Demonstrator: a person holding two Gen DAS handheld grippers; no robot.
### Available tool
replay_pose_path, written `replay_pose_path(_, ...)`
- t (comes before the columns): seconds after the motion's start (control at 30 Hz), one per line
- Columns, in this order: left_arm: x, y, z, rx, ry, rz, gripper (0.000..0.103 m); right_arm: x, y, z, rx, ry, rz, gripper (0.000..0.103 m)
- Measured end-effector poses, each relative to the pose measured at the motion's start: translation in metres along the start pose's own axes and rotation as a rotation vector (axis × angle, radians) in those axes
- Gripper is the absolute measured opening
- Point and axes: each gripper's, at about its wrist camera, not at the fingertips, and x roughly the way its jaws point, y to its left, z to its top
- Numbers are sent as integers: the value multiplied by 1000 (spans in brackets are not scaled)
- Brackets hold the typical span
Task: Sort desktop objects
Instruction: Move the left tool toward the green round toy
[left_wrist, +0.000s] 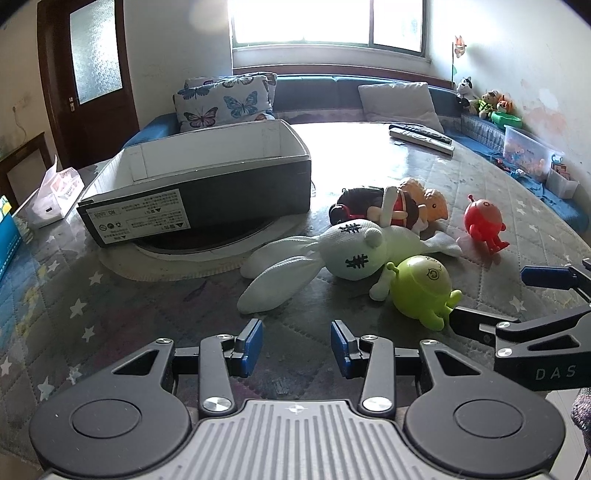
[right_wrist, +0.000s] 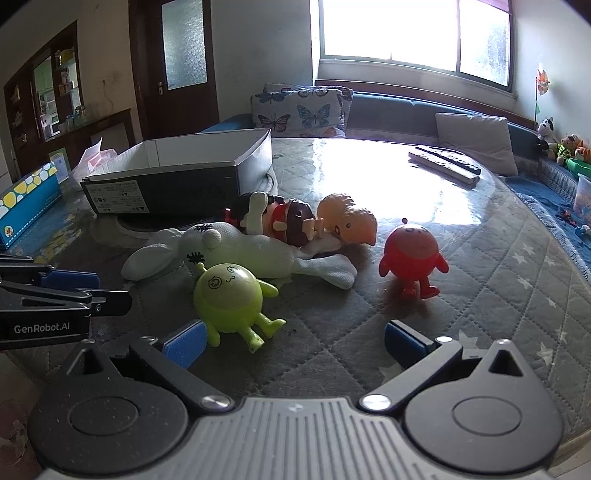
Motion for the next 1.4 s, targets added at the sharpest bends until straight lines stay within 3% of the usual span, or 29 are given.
replay_pose_path(1.4, 17, 2, 9, -10, 53, -18, 43, 17, 9, 5, -35, 25, 42, 103)
